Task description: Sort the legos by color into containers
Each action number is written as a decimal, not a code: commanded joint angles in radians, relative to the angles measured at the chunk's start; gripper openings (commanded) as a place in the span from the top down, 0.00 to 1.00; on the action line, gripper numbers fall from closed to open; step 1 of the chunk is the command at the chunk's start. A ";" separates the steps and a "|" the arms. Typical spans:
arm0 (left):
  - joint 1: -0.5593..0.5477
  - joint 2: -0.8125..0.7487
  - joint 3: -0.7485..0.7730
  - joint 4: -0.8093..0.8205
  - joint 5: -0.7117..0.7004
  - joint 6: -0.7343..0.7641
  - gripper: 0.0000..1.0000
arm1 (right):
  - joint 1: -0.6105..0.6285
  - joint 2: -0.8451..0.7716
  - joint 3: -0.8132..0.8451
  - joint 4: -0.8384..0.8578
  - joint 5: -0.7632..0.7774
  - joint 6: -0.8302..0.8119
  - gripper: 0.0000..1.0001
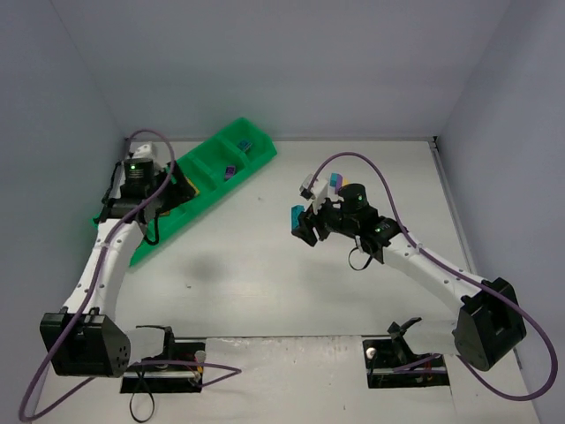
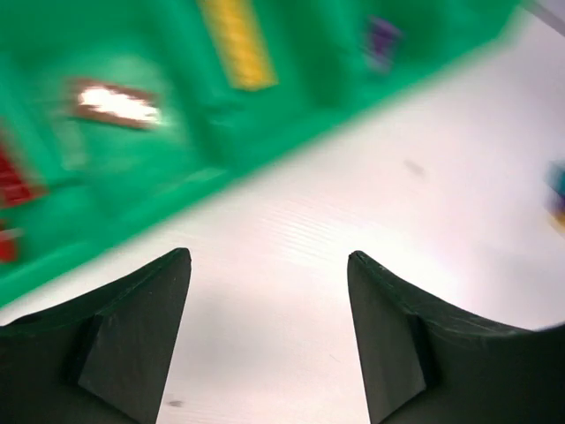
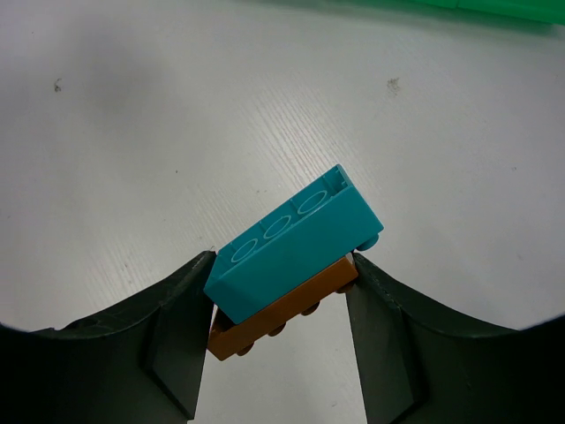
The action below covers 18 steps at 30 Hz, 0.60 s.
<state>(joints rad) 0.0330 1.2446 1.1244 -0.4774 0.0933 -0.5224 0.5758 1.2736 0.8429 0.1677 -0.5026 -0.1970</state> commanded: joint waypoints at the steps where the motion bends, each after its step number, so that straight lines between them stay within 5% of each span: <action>1: -0.128 -0.034 0.046 0.089 0.244 -0.056 0.32 | 0.012 0.004 0.062 0.053 -0.030 -0.021 1.00; 8: -0.407 -0.004 0.043 0.267 0.422 -0.212 0.29 | 0.019 0.010 0.084 0.047 -0.040 -0.035 0.99; 18: -0.577 0.111 0.077 0.385 0.419 -0.234 0.28 | 0.035 0.007 0.097 0.038 -0.047 -0.033 0.97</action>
<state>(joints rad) -0.5297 1.3346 1.1378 -0.1818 0.5003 -0.7422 0.5980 1.2873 0.8867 0.1593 -0.5243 -0.2173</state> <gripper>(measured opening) 0.724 0.531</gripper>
